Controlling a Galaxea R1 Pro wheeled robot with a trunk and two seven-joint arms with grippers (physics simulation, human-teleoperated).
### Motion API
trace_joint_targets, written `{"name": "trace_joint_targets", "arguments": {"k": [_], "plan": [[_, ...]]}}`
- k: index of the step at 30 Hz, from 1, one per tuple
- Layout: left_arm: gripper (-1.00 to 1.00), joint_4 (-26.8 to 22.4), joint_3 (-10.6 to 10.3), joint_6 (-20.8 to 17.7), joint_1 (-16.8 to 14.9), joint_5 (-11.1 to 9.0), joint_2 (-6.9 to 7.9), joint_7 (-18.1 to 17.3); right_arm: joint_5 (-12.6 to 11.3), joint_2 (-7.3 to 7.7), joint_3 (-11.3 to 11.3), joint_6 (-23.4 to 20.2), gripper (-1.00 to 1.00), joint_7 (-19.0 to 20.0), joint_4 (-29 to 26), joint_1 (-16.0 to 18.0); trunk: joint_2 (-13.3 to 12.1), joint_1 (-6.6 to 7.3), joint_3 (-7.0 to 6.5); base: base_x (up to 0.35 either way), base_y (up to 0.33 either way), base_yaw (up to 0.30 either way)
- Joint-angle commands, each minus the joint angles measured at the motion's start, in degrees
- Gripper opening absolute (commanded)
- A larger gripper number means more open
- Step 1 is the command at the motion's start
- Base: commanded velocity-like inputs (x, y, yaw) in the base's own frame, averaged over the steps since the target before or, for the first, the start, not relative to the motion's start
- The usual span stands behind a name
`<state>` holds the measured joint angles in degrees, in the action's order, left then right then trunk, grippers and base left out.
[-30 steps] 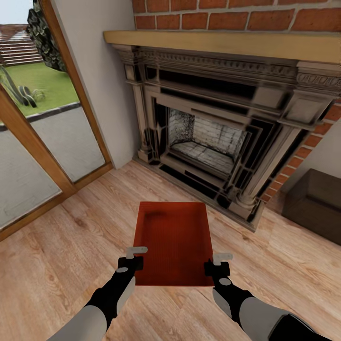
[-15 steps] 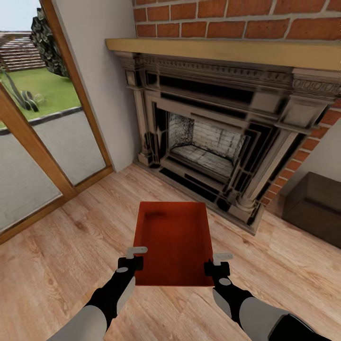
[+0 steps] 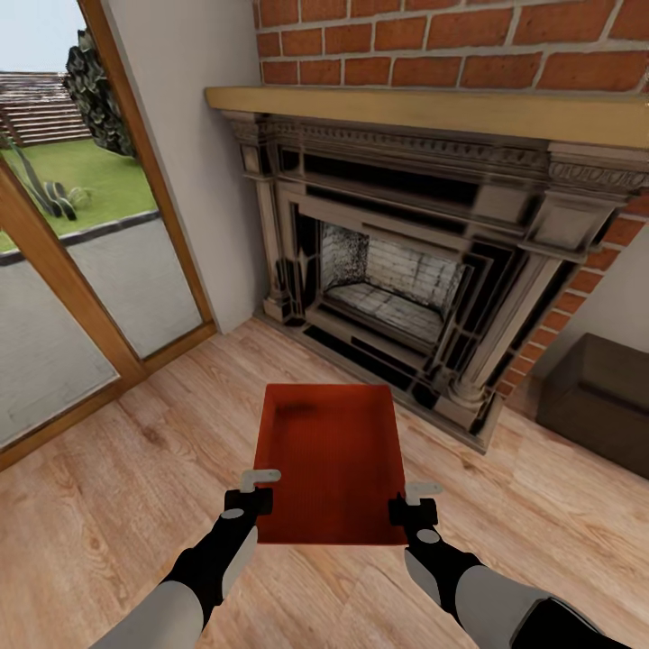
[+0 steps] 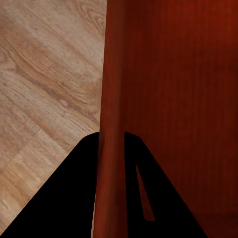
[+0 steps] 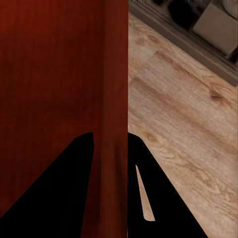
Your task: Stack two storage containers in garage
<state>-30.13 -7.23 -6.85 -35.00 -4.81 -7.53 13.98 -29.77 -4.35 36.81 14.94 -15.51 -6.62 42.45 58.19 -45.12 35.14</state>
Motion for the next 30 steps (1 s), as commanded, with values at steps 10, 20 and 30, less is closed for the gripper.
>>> {"name": "trace_joint_targets", "arguments": {"k": [10, 20, 30], "plan": [[-1.00, -0.3, 4.0, -0.3, -0.1, 0.1, 0.49, 0.7, -0.4, 0.22, 0.1, 0.0, -1.00, 0.0, 0.3, 0.0, 0.0, 0.00, -0.87, 0.000, 0.000, 0.000], [-1.00, -0.3, 4.0, -0.3, -0.1, 0.1, 0.49, 0.7, -0.4, 0.21, 0.0, 0.0, -1.00, 0.0, 0.3, 0.0, 0.0, 0.00, -1.79, 0.000, 0.000, 0.000], [-1.00, -0.3, 4.0, -0.3, -0.1, 0.1, 0.49, 0.7, -0.4, 0.21, 0.0, 0.0, -1.00, 0.0, 0.3, 0.0, 0.0, 0.00, -2.71, 0.000, 0.000, 0.000]]}}
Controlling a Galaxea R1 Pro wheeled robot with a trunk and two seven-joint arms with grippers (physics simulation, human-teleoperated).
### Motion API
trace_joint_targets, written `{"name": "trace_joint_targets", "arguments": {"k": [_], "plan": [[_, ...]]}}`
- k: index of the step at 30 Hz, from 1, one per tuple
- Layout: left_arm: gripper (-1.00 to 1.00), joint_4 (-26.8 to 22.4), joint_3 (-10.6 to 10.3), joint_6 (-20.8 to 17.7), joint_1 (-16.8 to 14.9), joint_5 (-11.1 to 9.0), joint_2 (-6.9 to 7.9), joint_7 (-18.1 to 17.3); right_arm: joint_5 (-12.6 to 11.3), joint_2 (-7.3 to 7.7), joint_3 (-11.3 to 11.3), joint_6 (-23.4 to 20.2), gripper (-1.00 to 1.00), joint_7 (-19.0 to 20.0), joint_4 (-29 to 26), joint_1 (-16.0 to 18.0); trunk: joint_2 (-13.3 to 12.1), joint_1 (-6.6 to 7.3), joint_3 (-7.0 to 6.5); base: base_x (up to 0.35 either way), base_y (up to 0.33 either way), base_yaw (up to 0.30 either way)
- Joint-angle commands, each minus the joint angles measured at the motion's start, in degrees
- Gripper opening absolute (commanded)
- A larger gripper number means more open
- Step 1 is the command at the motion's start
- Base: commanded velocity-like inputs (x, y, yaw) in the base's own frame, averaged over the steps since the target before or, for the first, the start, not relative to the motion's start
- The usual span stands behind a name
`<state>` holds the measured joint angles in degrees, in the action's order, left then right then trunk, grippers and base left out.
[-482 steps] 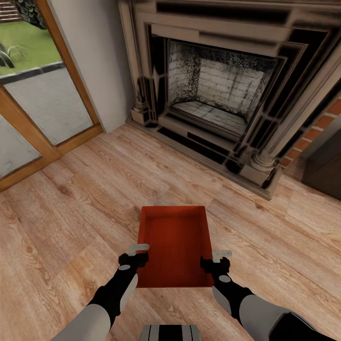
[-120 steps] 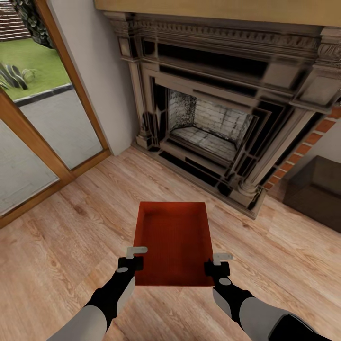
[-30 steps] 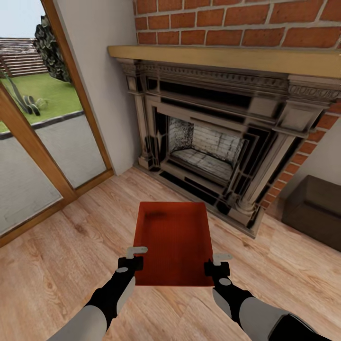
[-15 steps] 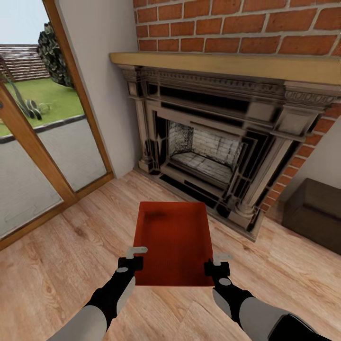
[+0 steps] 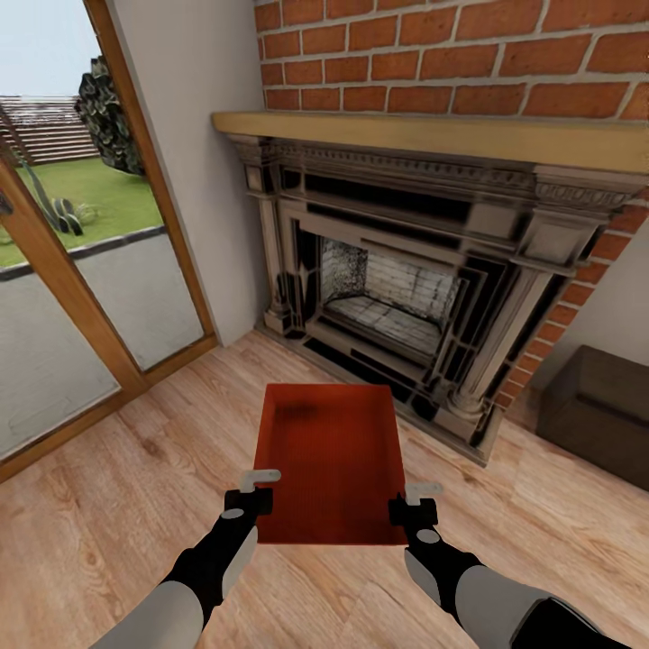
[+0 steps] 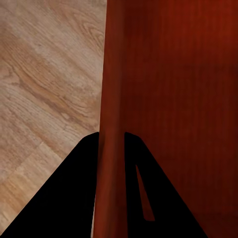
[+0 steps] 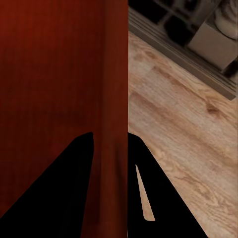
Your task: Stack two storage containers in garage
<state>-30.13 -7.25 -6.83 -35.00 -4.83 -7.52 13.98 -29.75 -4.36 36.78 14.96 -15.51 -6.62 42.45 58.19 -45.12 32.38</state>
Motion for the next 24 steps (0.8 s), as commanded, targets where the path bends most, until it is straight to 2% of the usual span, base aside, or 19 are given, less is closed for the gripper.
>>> {"name": "trace_joint_targets", "arguments": {"k": [1, 24], "plan": [[-1.00, -0.3, 4.0, -0.3, -0.1, 0.1, 0.49, 0.7, -0.4, 0.22, 0.1, 0.0, -1.00, 0.0, 0.3, 0.0, 0.0, 0.00, -0.04, 0.000, 0.000, 0.000], [-1.00, -0.3, 4.0, -0.4, -0.1, 0.1, 0.49, 0.7, -0.4, 0.22, 0.1, 0.0, -1.00, 0.0, 0.3, 0.0, 0.0, 0.00, -2.15, 0.000, 0.000, 0.000]]}}
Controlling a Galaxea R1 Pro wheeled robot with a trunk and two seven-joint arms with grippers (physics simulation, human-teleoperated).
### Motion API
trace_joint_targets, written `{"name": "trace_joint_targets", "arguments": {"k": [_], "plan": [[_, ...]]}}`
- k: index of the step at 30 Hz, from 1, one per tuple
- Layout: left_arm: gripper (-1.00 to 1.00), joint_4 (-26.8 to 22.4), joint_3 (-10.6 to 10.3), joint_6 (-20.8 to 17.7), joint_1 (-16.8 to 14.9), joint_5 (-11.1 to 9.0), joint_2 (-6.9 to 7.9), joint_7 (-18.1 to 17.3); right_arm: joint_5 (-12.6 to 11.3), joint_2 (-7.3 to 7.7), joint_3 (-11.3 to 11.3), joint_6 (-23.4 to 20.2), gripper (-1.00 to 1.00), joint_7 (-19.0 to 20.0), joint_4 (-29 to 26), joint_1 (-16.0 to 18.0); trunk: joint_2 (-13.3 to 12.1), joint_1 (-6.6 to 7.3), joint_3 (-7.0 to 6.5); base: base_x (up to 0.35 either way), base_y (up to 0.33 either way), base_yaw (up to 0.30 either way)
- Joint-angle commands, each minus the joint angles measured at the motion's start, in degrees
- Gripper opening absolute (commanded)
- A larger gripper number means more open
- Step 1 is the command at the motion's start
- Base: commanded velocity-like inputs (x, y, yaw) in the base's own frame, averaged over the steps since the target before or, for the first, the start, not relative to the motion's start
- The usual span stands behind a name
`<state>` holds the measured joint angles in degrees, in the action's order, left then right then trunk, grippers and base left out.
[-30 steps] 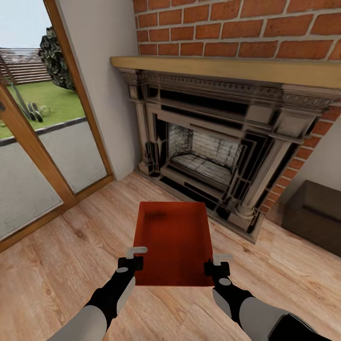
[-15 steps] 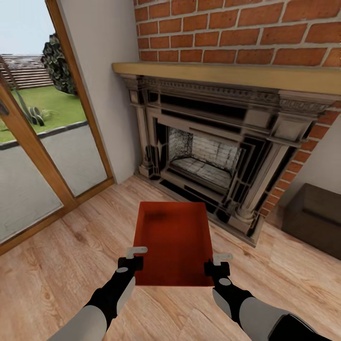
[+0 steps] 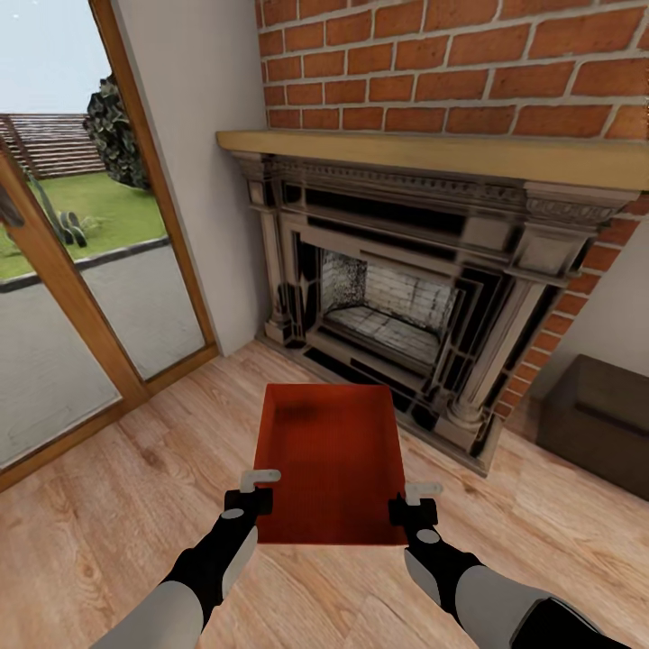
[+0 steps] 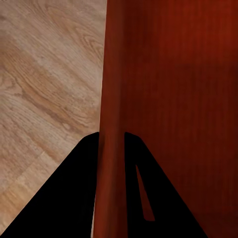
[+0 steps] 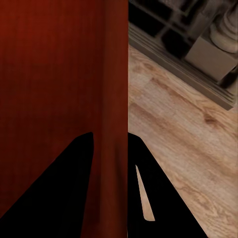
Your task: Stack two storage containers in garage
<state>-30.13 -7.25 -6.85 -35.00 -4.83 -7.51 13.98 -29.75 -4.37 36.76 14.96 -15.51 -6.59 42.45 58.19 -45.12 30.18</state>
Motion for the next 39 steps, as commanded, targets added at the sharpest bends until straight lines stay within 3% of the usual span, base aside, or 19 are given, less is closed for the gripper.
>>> {"name": "trace_joint_targets", "arguments": {"k": [1, 39], "plan": [[-1.00, -0.3, 4.0, -0.3, -0.1, 0.1, 0.48, 0.7, -0.4, 0.24, 0.1, 0.0, -1.00, 0.0, 0.3, 0.0, 0.0, 0.00, -0.04, 0.000, 0.000, 0.000], [-1.00, -0.3, 4.0, -0.3, -0.1, 0.1, 0.48, 0.7, -0.4, 0.24, 0.1, 0.0, -1.00, 0.0, 0.3, 0.0, 0.0, 0.00, -3.53, 0.000, 0.000, 0.000]]}}
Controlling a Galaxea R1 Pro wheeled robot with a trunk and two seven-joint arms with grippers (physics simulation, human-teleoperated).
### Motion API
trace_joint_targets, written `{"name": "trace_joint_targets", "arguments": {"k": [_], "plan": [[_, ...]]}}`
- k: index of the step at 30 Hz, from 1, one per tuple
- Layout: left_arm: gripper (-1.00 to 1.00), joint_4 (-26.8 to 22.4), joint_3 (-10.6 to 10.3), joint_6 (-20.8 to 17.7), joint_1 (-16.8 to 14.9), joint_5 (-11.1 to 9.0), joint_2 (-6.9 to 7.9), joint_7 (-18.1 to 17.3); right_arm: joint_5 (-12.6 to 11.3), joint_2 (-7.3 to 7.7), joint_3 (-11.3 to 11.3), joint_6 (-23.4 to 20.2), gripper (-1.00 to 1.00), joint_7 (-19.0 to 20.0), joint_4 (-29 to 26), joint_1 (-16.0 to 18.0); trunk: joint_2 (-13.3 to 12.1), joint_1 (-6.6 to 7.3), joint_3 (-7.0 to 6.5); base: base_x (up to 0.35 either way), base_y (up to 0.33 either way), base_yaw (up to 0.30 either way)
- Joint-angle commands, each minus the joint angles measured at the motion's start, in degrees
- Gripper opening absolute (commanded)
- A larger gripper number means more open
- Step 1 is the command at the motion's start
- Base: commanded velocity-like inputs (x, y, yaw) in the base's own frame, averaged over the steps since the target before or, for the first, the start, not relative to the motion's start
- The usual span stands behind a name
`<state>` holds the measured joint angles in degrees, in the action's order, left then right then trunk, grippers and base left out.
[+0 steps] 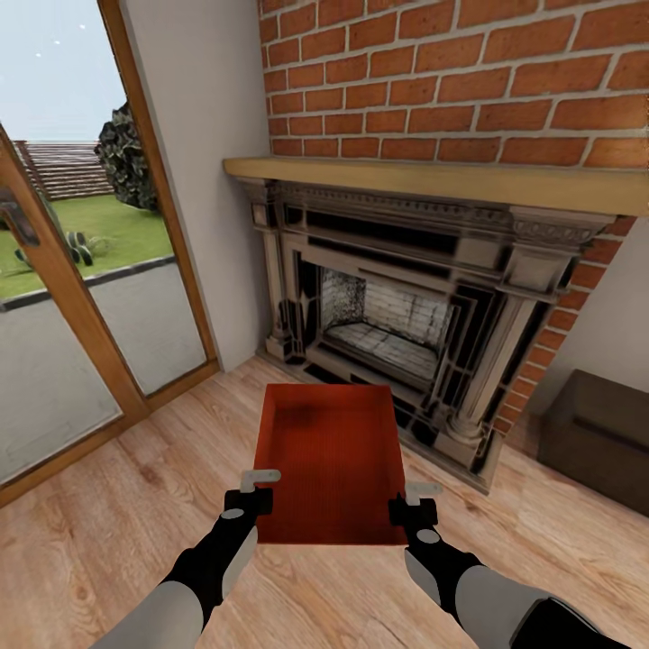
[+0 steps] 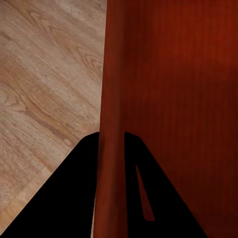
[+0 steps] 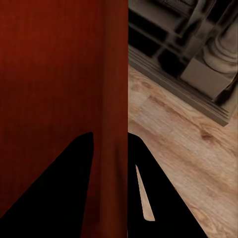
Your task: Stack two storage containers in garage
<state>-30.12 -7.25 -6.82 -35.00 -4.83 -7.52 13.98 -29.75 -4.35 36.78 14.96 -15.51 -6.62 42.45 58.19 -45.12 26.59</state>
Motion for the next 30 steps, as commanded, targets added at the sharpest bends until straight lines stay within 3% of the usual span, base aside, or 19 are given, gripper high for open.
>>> {"name": "trace_joint_targets", "arguments": {"k": [1, 30], "plan": [[-1.00, -0.3, 4.0, -0.4, -0.1, 0.1, 0.49, 0.7, -0.4, 0.22, 0.0, 0.0, -1.00, 0.0, 0.3, 0.0, 0.0, 0.00, -0.04, 0.000, 0.000, 0.000], [-1.00, -0.3, 4.0, -0.4, -0.1, 0.1, 0.49, 0.7, -0.4, 0.22, 0.0, 0.0, -1.00, 0.0, 0.3, 0.0, 0.0, 0.00, -2.70, 0.000, 0.000, 0.000]]}}
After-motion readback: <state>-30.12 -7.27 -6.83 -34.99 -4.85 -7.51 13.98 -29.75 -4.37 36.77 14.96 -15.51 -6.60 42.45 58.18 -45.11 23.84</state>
